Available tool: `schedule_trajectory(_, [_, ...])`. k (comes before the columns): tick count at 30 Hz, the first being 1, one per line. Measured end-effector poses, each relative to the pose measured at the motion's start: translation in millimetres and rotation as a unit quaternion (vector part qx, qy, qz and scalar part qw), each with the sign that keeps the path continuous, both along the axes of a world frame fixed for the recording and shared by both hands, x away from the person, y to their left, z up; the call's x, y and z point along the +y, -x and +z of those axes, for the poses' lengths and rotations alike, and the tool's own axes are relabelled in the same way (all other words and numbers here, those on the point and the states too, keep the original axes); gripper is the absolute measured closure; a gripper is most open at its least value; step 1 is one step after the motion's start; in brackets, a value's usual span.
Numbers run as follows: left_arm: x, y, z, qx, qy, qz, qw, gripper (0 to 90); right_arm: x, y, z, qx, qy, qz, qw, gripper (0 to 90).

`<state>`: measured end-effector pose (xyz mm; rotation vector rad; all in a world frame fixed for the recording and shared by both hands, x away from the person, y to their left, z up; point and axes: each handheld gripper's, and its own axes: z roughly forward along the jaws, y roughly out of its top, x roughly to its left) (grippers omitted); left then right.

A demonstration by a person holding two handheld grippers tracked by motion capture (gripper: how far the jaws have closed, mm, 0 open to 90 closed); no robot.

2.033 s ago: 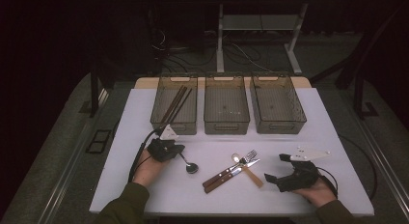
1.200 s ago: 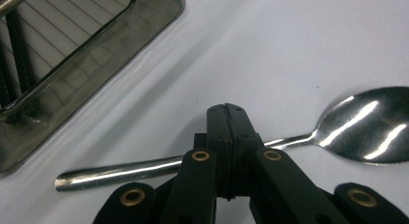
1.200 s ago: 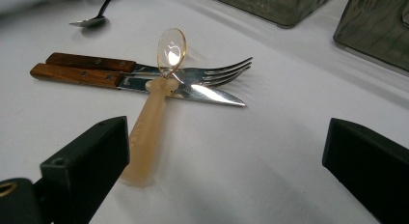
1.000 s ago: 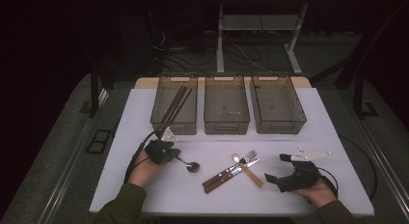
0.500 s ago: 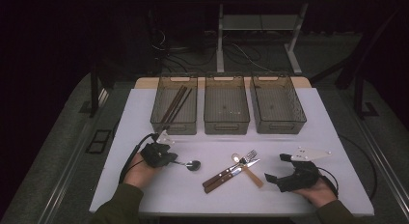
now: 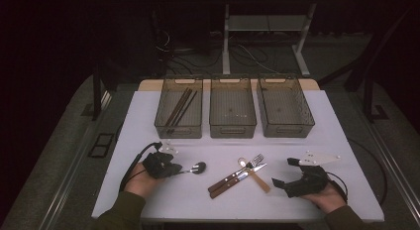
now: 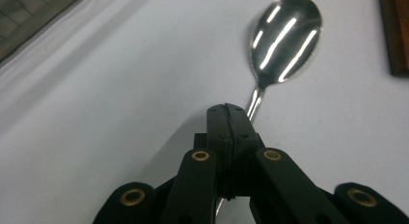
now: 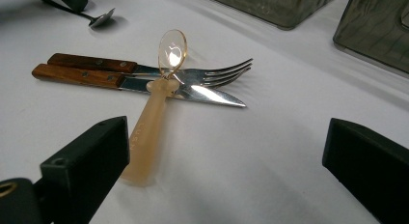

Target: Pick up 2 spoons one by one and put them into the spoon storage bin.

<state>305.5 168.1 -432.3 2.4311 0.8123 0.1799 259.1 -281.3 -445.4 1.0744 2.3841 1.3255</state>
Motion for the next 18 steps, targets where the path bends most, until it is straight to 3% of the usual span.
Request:
schedule_trajectory(4, [2.5, -0.9, -0.6, 0.007, 0.012, 0.002, 0.9999, 89.4, 0.3, -0.3, -0.3, -0.001, 0.002, 0.001, 1.0000, 2.3])
schedule_trajectory(9, [5.8, -3.8, 2.3, -0.009, 0.039, -0.006, 0.9992, 79.6, 0.4, -0.3, -0.2, -0.001, 0.001, 0.001, 1.0000, 2.3])
schedule_trajectory(18, [-2.0, -4.0, 3.4, -0.021, 0.110, -0.016, 0.9936, 58.3, 1.5, -0.4, -0.8, 0.001, 0.003, 0.001, 1.0000, 2.3])
